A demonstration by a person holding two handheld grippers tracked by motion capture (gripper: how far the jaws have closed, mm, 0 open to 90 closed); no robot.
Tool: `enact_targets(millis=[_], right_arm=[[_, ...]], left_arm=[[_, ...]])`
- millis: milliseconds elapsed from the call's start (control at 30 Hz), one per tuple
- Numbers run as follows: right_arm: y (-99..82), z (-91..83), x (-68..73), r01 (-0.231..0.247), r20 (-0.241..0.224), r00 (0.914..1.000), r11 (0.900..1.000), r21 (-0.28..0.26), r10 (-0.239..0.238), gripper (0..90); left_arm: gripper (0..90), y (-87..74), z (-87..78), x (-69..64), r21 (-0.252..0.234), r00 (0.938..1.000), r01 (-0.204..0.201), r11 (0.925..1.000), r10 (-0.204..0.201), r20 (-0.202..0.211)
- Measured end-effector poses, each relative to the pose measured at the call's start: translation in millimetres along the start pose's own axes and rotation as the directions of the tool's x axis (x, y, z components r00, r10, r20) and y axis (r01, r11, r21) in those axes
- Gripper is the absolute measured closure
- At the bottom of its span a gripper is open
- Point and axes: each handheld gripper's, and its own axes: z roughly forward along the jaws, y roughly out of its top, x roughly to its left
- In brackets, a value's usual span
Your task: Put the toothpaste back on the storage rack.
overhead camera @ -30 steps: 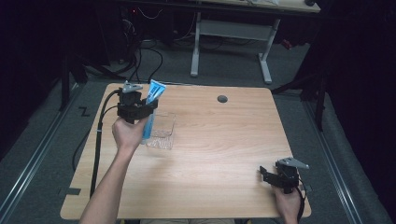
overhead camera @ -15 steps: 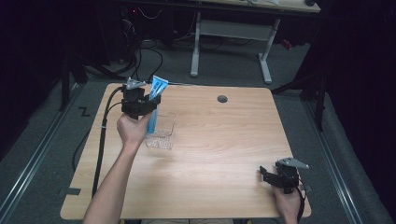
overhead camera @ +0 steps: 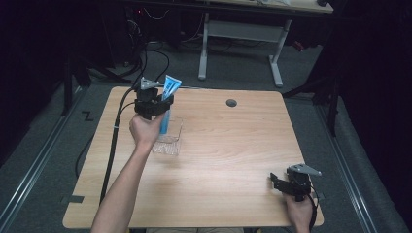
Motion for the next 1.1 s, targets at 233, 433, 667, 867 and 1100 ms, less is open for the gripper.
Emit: enact_targets(millis=[233, 433, 667, 867, 1100], right_arm=[[0.0, 0.1, 0.3, 0.000, 0.002, 1.0000, 1.0000, 0.001, 0.000, 28.5], [0.2, 0.5, 1.8, 0.014, 0.013, 0.9998, 0.9999, 0.005, -0.014, 28.4], [0.2, 0.5, 1.7, 0.014, 0.013, 0.9998, 0.9999, 0.004, -0.014, 28.4], [0.3, 0.6, 1.5, 0.016, 0.013, 0.9998, 0.9999, 0.003, -0.016, 28.4], [0.2, 0.5, 1.6, 0.015, 0.013, 0.9998, 0.9999, 0.004, -0.015, 28.4]], left_arm=[[67.3, -2.7, 10.2, -4.9, 0.025, 0.9993, -0.035, 0.9991, 0.035, -0.010], [67.1, -6.1, 13.9, -4.2, 0.043, 0.9988, -0.044, 0.9981, 0.044, -0.019], [66.8, -10.8, 14.5, -1.5, 0.062, 0.9986, -0.046, 0.9970, 0.048, -0.021], [66.7, -15.3, 15.8, -0.9, 0.076, 0.9982, -0.053, 0.9957, 0.055, -0.024], [66.7, -21.0, 18.2, -0.7, 0.093, 0.9979, -0.057, 0.9940, 0.060, -0.024]])
